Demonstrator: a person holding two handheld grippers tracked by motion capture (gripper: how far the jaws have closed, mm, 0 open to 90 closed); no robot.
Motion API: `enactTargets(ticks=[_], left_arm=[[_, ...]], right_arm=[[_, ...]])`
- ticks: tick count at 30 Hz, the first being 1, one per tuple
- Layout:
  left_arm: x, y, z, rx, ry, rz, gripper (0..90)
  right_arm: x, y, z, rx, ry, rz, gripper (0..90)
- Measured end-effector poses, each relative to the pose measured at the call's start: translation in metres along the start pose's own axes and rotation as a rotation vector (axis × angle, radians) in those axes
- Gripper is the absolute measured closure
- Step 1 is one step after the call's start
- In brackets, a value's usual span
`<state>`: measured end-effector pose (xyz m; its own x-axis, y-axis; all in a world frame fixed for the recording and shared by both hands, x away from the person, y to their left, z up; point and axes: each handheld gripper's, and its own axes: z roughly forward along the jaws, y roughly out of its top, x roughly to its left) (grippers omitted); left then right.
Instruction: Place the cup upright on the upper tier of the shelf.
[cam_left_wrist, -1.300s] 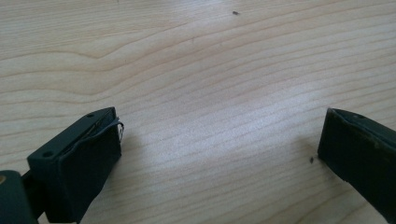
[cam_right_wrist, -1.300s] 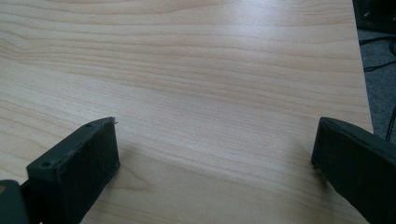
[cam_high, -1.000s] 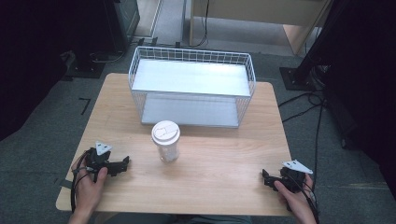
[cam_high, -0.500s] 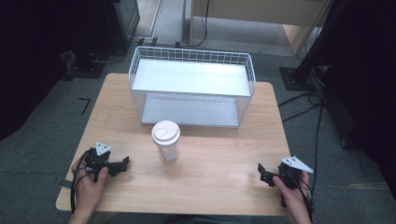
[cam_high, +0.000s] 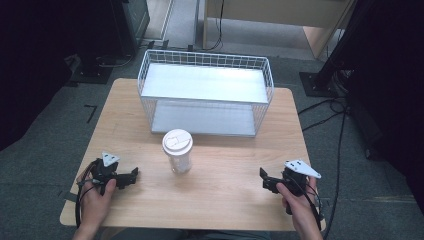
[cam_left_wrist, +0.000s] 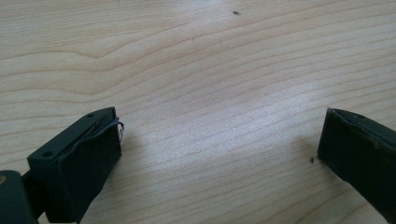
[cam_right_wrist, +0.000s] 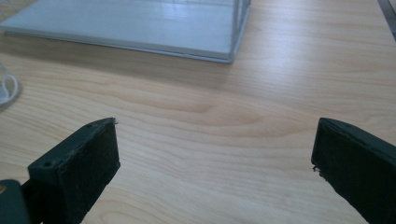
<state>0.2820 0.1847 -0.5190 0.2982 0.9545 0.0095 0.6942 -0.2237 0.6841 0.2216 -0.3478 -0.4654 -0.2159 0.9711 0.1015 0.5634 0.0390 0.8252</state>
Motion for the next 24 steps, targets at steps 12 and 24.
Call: enactTargets(ticks=[12,24], left_arm=[[0.000,0.000,0.000,0.002,0.000,0.002,0.0],[0.000,0.000,0.000,0.001,0.000,0.002,0.0]], right_arm=[[0.031,0.017,0.012,-0.035,0.058,-0.036,0.9],[0.066,0.028,0.024,-0.066,0.126,-0.094,0.9]])
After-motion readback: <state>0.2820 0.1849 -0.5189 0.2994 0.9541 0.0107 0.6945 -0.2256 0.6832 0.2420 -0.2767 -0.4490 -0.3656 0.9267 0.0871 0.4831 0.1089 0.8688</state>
